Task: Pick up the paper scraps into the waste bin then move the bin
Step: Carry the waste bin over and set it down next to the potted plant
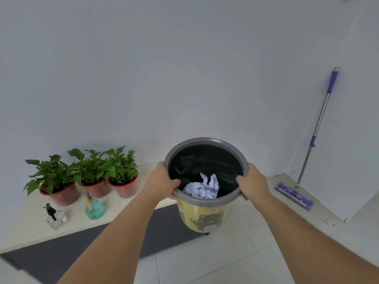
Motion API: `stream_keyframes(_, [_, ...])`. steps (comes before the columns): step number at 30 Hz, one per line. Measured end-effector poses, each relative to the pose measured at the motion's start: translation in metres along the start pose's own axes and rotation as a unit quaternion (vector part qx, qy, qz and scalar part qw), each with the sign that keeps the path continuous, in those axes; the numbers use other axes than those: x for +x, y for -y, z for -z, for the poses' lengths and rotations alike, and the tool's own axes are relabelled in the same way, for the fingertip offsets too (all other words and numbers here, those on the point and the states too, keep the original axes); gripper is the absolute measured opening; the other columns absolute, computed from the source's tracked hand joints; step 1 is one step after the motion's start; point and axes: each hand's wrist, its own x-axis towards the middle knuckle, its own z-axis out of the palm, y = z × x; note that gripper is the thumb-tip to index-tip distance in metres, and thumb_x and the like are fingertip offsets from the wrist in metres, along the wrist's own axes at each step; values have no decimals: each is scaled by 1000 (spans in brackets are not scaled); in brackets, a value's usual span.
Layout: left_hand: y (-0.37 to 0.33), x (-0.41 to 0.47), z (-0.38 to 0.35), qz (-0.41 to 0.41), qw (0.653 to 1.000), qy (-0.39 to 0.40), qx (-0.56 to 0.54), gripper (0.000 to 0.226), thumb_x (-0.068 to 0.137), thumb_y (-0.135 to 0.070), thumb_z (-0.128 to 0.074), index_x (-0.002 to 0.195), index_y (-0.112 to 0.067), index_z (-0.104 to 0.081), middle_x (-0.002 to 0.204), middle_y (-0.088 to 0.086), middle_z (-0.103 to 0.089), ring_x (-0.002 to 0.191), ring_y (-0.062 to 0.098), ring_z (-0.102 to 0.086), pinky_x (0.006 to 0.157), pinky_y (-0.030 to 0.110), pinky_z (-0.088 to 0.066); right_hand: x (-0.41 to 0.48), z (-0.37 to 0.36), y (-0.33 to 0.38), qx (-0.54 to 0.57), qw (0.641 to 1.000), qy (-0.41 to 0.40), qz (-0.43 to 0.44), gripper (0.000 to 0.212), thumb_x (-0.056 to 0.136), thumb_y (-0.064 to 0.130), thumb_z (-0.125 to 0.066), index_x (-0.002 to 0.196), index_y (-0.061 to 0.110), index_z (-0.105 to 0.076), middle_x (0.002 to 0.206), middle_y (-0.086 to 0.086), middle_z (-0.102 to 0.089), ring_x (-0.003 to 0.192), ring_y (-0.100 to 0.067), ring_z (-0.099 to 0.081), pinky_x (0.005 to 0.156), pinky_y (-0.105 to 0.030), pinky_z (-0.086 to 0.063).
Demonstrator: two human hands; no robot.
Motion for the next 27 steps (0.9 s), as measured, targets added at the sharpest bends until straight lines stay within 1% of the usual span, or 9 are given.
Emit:
stream_keyframes(4, [4,-3,1,11,1000,-4,1,44,82,-13,-70,118,-14,-44,93,8,-66,64,28,-75,63,43,-64,2,-3,-1,5,1000,12,6,40,93,11,-56,131,16,-45,113,-15,-62,95,-33,-66,82,-49,-61])
stream_keyframes(9, [4,-5,1,19,1000,-15,11,45,82,-14,-71,118,-16,-43,91,5,-64,60,25,-75,63,42,-64,4,-6,0,6,1000,17,8,40,94,12,-57,132,17,-45,113,-14,-62,93,-32,-67,80,-48,-62])
stream_keyframes(18, [9,-4,6,17,1000,-23,7,44,81,-15,-72,113,-18,-42,90,5,-64,59,25,-75,64,43,-64,6,-10,2,6,1000,20,16,41,94,12,-57,132,19,-44,111,-12,-62,85,-28,-67,69,-42,-64])
stream_keyframes(21, [12,-3,8,18,1000,-21,9,44,80,-15,-73,112,-18,-42,90,6,-65,60,27,-75,65,44,-64,4,-14,3,4,1000,18,16,41,93,12,-57,132,18,-44,110,-12,-62,85,-28,-67,73,-46,-63])
stream_keyframes(27, [11,-1,7,9,1000,-6,14,46,81,-13,-73,115,-17,-43,92,5,-64,64,26,-75,64,43,-64,-2,-13,-2,12,1000,7,3,39,93,12,-56,129,18,-45,107,-13,-62,85,-30,-68,75,-49,-62])
